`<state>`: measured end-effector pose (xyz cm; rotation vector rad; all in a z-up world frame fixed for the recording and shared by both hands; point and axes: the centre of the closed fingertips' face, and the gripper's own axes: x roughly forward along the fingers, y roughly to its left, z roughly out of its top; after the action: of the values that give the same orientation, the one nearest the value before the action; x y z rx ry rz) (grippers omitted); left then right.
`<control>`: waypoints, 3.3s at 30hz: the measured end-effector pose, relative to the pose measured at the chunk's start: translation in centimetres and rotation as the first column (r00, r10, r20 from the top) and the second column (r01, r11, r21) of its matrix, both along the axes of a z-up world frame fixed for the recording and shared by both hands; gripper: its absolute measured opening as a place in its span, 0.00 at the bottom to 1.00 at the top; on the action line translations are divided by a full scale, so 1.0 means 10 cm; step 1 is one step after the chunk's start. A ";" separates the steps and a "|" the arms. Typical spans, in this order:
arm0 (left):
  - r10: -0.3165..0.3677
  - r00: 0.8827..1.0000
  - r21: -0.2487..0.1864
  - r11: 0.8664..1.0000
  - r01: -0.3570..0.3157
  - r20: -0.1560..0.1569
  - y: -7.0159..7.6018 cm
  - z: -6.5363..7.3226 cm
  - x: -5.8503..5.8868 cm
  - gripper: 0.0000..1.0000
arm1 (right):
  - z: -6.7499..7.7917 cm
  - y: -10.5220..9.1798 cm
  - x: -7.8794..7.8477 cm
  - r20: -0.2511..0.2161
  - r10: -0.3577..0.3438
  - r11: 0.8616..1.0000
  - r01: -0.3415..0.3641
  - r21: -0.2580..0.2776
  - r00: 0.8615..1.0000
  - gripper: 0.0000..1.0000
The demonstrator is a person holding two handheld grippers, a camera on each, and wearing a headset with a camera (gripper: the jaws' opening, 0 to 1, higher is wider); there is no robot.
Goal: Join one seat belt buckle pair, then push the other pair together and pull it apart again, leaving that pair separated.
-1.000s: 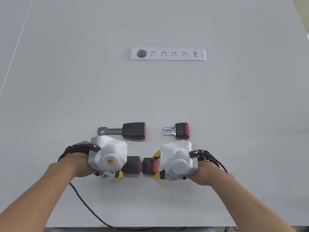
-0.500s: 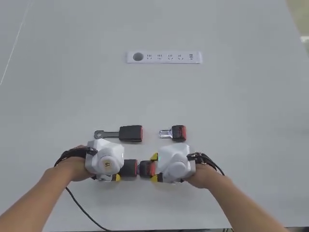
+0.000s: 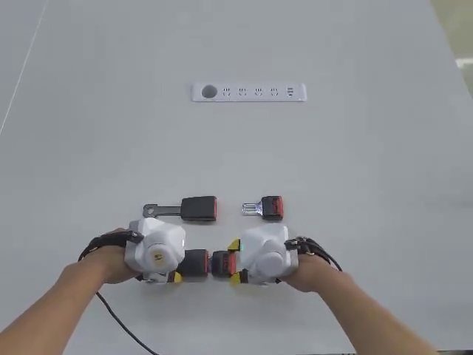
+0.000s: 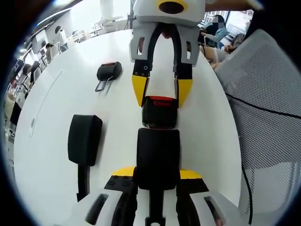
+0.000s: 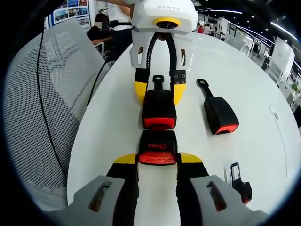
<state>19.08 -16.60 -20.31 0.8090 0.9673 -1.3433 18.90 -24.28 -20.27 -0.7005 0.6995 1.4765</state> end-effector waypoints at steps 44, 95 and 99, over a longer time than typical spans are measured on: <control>0.151 0.987 -0.093 0.985 -0.146 0.053 0.10 0.27 0.11 0.49 | 0.21 -0.39 0.15 0.008 -0.188 0.981 0.187 0.055 0.982 0.46; 0.135 0.985 -0.088 0.988 -0.125 0.112 0.12 0.43 1.12 0.49 | 0.30 -1.16 1.01 0.078 -0.146 0.989 0.148 -0.024 0.986 0.45; 0.102 0.990 -0.067 0.993 -0.096 0.093 0.08 0.34 1.15 0.48 | 0.27 -1.13 1.04 0.064 -0.111 0.993 0.114 -0.038 0.992 0.44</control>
<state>30.59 -15.82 -16.96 0.7617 0.8750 -1.2319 29.26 -35.56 -17.55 -0.7239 0.7126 1.3355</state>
